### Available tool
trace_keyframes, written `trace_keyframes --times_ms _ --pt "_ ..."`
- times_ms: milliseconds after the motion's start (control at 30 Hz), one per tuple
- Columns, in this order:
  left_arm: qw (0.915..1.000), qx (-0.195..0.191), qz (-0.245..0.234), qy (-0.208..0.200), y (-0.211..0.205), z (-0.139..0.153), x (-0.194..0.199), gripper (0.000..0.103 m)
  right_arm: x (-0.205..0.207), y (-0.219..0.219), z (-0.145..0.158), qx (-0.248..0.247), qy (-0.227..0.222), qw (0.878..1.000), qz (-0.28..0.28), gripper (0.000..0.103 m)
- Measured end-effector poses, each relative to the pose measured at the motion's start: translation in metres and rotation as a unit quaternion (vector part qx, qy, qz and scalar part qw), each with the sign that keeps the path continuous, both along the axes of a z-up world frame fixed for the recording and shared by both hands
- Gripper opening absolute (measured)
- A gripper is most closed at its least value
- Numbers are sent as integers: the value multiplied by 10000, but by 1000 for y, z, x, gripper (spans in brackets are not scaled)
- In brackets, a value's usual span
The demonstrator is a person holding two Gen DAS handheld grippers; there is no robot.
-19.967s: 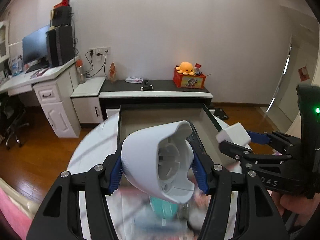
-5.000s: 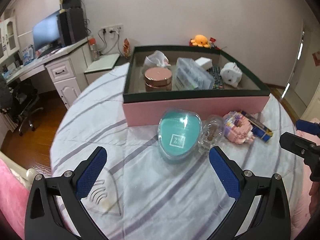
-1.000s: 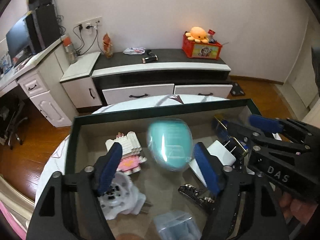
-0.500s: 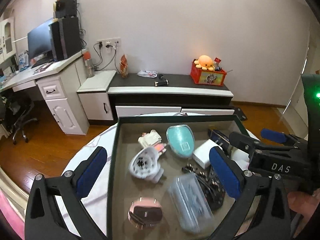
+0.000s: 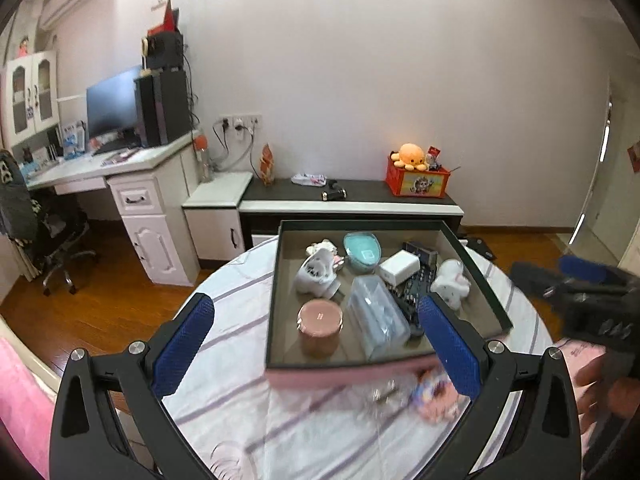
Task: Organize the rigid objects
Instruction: 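Withdraw both tools and move toward the glass jar and block donut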
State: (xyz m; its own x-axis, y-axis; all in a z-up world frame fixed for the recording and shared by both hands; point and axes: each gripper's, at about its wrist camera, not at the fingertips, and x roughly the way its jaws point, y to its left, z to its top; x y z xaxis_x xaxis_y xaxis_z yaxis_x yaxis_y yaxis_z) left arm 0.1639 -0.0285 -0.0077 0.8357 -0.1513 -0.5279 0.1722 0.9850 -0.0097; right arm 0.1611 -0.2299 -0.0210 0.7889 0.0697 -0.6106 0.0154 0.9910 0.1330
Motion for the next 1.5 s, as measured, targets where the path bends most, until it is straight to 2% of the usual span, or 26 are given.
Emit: trace_keyframes --times_ms 100,300,500,767,1167,1500 --pt "9998 187 -10 -65 4 -7 -29 103 -35 1 2 -93 -95 9999 -4 103" --pt "9997 196 -91 82 6 -22 -71 103 -95 1 -12 -85 -73 9999 -7 103" --pt "9992 309 -74 257 1 -35 -98 103 -124 8 -41 -197 172 9997 10 103" --pt "9983 215 -128 525 -5 -44 -102 103 -123 13 -55 -141 310 9993 129 103" --pt "9950 101 -130 982 -4 -68 -79 103 -104 14 -71 -181 544 9982 173 103" --pt "9913 211 -258 1271 -15 -100 -30 103 -60 12 -96 -392 893 9949 249 103"
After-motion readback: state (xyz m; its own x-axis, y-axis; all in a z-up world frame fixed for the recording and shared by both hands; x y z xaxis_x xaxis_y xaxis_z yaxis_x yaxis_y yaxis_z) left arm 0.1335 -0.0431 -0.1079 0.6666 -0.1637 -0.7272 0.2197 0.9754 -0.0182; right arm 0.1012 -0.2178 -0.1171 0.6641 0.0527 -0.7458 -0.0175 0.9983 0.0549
